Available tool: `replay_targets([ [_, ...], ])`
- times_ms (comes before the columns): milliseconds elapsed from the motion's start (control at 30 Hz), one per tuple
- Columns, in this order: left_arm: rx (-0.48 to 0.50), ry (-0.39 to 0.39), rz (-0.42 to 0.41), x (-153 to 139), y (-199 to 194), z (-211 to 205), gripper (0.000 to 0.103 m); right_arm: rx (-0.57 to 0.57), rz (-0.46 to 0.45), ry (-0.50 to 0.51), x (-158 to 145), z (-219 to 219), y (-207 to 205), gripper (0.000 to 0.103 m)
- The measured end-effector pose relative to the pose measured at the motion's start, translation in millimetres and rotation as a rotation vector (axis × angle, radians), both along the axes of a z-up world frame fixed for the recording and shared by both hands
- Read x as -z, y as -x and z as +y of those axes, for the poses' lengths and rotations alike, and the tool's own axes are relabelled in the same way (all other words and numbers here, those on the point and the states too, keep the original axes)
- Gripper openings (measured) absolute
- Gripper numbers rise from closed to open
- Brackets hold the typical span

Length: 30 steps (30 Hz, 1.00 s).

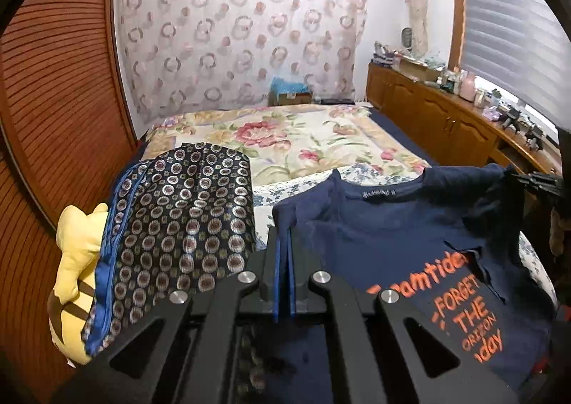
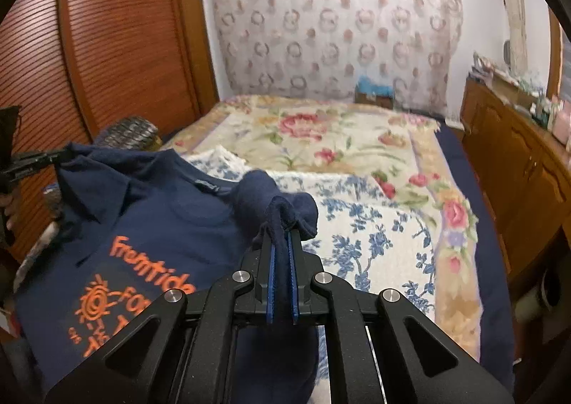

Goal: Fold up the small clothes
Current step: 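Grasp the shirt hem with the right gripper while the left gripper holds the collar edge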

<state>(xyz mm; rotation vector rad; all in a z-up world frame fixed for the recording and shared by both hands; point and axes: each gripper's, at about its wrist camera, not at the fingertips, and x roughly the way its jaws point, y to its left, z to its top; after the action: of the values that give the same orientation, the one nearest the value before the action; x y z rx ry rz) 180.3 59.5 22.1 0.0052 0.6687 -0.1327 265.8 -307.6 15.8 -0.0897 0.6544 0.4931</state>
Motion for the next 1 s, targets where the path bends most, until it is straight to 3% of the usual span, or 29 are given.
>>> replay_targets([
  [200,0.010,0.011,-0.027,1.8,39.8,-1.4,0.002,-0.012,-0.051,0.000,-13.7,0.8,33.2,0.004],
  [600,-0.003,0.077,-0.040,30.1,118.0,8.6,0.002,0.003,-0.056,-0.020,1.9,-6.2,95.7,0.004],
  [867,-0.022,0.127,-0.077,25.0,177.6,21.4,0.002,0.029,-0.051,-0.080,1.0,-36.7,151.9,0.004],
  [1000,-0.028,0.095,-0.090,20.2,203.7,23.7,0.002,0.047,-0.048,-0.074,4.6,-51.0,175.1,0.003],
])
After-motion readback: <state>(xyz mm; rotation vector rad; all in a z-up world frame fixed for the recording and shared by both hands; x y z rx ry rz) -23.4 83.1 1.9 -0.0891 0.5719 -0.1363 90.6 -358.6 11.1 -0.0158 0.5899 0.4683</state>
